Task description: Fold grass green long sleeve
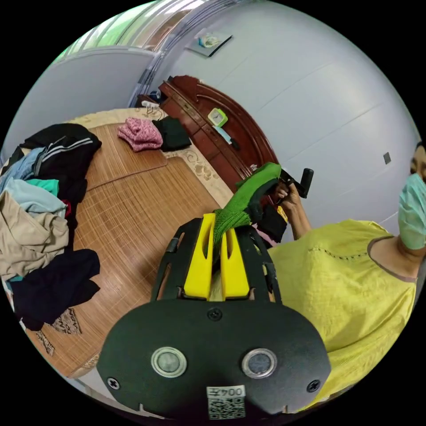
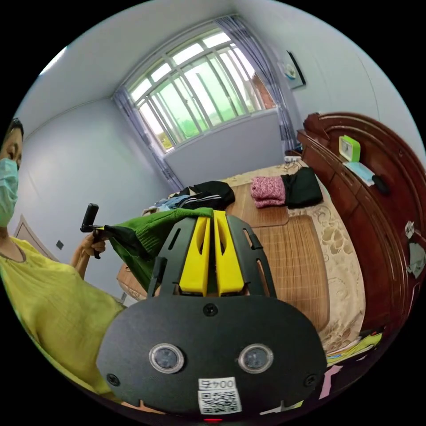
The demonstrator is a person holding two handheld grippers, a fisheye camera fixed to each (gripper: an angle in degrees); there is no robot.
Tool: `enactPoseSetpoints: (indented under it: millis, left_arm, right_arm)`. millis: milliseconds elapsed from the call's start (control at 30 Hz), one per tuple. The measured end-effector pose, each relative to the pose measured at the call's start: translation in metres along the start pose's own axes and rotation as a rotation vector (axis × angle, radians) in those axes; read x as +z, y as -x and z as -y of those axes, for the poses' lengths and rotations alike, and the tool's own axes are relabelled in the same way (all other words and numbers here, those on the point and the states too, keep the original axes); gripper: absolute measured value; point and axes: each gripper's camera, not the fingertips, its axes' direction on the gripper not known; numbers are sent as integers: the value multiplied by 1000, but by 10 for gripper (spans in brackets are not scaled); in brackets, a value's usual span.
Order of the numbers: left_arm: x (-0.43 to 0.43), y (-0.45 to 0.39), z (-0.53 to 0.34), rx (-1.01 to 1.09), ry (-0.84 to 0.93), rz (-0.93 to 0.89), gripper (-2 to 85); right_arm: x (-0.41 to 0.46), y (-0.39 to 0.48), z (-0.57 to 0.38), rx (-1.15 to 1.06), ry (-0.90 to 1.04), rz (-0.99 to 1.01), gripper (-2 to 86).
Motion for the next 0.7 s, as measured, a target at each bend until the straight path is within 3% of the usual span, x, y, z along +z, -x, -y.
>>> enactPoseSetpoints:
  millis: [467, 700]
  left_arm:
    - [178, 174, 248, -245, 154, 253, 7]
    - [240, 244, 323, -370, 87, 286, 95]
  right_arm:
    - [279, -279, 107, 189, 247, -86, 3]
    - [416, -393, 127, 251, 371, -279, 75]
